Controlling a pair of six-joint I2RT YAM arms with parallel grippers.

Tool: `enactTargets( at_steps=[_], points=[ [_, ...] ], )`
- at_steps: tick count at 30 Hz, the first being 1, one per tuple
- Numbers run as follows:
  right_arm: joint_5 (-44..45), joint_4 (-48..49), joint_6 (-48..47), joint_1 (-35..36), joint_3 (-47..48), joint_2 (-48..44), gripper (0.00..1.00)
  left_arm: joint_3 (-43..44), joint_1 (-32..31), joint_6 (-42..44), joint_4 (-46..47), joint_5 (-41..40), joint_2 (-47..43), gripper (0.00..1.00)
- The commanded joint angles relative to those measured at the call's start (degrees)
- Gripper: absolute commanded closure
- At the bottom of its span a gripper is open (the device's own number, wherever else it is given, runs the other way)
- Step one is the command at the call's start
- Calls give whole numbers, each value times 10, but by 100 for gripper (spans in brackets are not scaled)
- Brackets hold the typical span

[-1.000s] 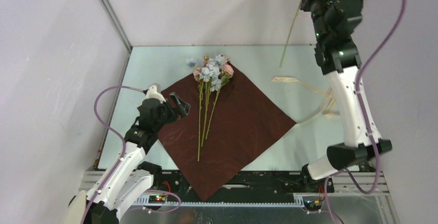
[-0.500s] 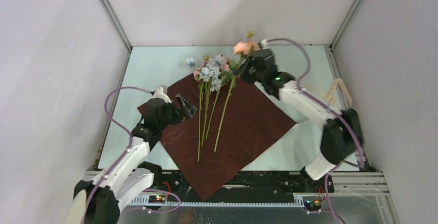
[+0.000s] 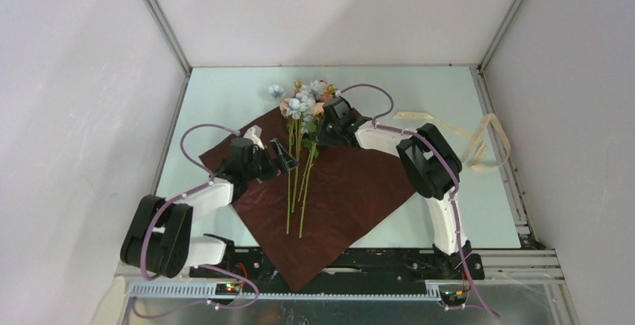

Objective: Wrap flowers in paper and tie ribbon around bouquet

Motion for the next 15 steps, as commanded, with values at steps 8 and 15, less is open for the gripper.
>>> enactTargets(
  at_steps=[8, 15],
  points=[
    [51, -14, -3, 23, 30, 19, 74, 7, -5, -24, 114, 65, 78, 2],
    [98, -72, -37, 25, 15, -54, 27, -5, -11, -39, 98, 43, 35, 2]
  ],
)
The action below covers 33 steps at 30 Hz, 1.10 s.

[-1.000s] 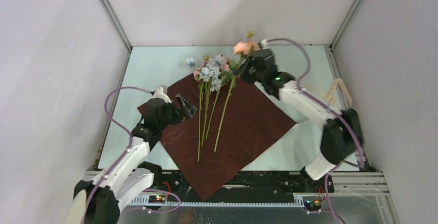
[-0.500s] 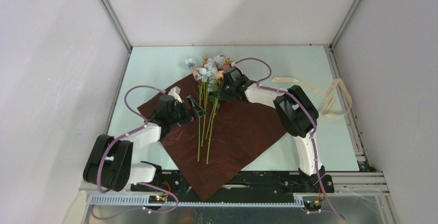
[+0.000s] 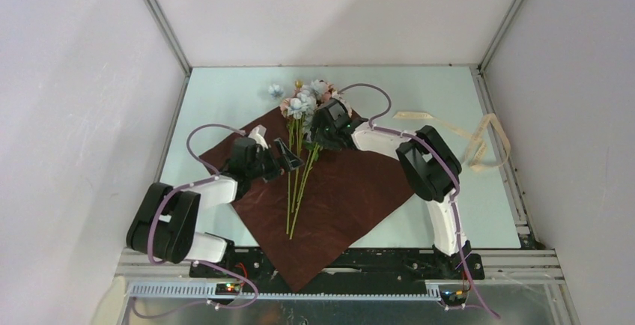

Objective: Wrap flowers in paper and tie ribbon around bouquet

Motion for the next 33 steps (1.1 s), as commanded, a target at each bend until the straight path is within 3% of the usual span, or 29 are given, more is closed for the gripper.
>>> enactTargets(
  at_steps=[1, 3, 4, 6, 12, 16, 23, 28, 33],
  points=[
    [50, -53, -32, 3, -1, -85, 25, -5, -7, -14, -12, -28, -53, 2],
    [63, -70, -40, 3, -11, -113, 20, -5, -9, -10, -63, -73, -95, 2],
    [73, -81, -44, 3, -15, -133, 11, -4, -9, -8, -85, -88, -126, 2],
    [91, -99, -48, 3, -29, -164, 3, -1, -10, -6, -153, -142, -174, 2],
    [149, -162, -61, 4, -135, -288, 0, 19, -10, -83, -453, -364, -315, 2],
    [191, -190, -22, 3, -285, -415, 1, 1, -10, -137, -561, -410, -390, 2],
    [168, -225, 25, -28, -480, -600, 1, -48, -9, -167, -604, -415, -439, 2],
    [157, -253, 37, -50, -517, -626, 1, -61, -9, -164, -615, -392, -413, 2],
    [168, -230, 38, -58, -537, -593, 2, -88, -9, -145, -542, -361, -407, 2]
  ],
)
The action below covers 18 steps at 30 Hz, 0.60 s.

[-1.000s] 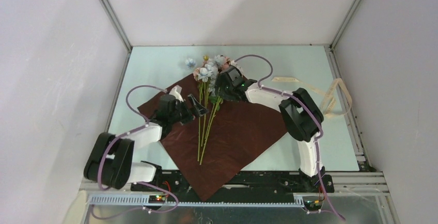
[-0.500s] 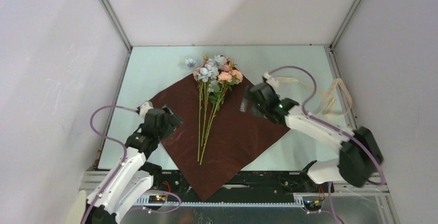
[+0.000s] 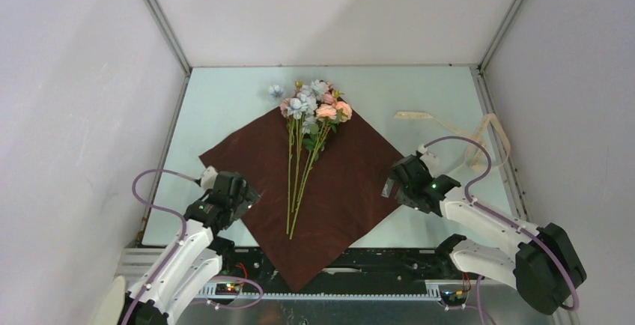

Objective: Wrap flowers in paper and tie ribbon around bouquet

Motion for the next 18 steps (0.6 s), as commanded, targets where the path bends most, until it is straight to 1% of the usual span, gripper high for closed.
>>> enactTargets(
  at_steps=[1, 4, 6, 7, 8, 9, 10, 12, 13, 14, 16, 18],
  points=[
    [13, 44, 18, -9, -15, 33, 3, -36, 0, 6, 64, 32, 3, 2],
    [1, 98, 17, -21, -25, 66, 8, -63, 0, 10, 163, 74, 9, 2],
    [-18, 136, 8, -32, -26, 95, 16, -73, 1, 10, 194, 82, 29, 2],
    [-22, 159, 6, -42, -26, 111, 24, -70, 0, 12, 202, 84, 47, 3],
    [-31, 169, 1, -48, -26, 120, 26, -63, 1, 18, 204, 84, 56, 4],
    [-37, 191, -1, -61, -26, 133, 31, -60, 1, 20, 208, 83, 73, 6],
    [-47, 213, -7, -68, -26, 139, 34, -56, 1, 25, 212, 84, 88, 7],
    [-61, 239, -18, -92, -24, 156, 47, -55, 1, 31, 232, 88, 105, 8],
    [-65, 247, -22, -106, -20, 165, 51, -55, 1, 34, 248, 95, 109, 9],
    [-73, 261, -29, -112, -18, 175, 61, -55, 1, 36, 257, 99, 120, 10],
    [-79, 277, -38, -122, -7, 195, 66, -52, 1, 41, 277, 106, 133, 11],
    [-85, 282, -49, -131, 14, 221, 68, -47, 1, 46, 288, 107, 149, 11]
  ],
)
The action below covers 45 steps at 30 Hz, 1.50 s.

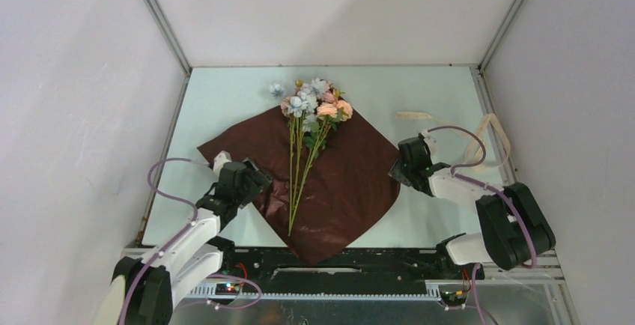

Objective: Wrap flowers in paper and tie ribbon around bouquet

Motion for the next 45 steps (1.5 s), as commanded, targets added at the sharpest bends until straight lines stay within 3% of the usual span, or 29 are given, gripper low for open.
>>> enactTargets(
  at_steps=[1, 5, 9, 18, 20, 21, 22, 23, 25, 28, 31, 33, 35, 38, 41, 42, 45],
  points=[
    [-30, 21, -34, -21, 35, 64, 69, -7, 1, 23, 2, 33, 44, 11],
    [-40, 29, -56, -45, 93, 118, 80, 6, 1, 31, 24, 45, 79, 11],
    [-34, 17, -81, -65, 160, 163, 99, 19, 0, 32, 31, 44, 103, 11],
    [-73, 35, -125, -111, 247, 228, 100, 36, 1, 35, 55, 43, 144, 9],
    [-72, 15, -136, -114, 258, 220, 85, 46, 1, 39, 42, 50, 147, 3],
    [-57, -7, -139, -113, 259, 204, 66, 49, 1, 39, 33, 48, 141, 1],
    [-27, -23, -143, -113, 259, 195, 57, 50, 1, 38, 9, 45, 134, 1],
    [-4, -60, -140, -111, 259, 175, 42, 46, 1, 38, -17, 38, 117, 0],
    [52, -119, -140, -110, 253, 139, 27, 36, 1, 41, -57, 23, 81, 0],
    [141, -197, -148, -90, 229, 56, 18, 16, 0, 45, -90, 22, 8, 0],
    [239, -234, -144, -1, 180, -41, 3, -32, -1, 31, -80, 60, -44, 0],
    [260, -240, -164, 57, 154, -110, 1, -56, 0, 22, -78, 84, -81, 0],
    [214, -226, -210, 104, 130, -171, 0, -68, -1, 18, -95, 95, -118, 0],
    [14, -124, -315, 209, 78, -253, 1, -82, -3, 18, -118, 98, -180, 0],
    [-143, -38, -402, 335, 25, -277, 4, -103, -4, 9, -90, 114, -206, 0],
    [-145, -18, -417, 407, 22, -272, 4, -111, -4, 6, -80, 131, -207, 0],
    [-144, 38, -502, 523, 21, -208, 1, -120, -6, -8, -39, 142, -192, 0]
  ],
)
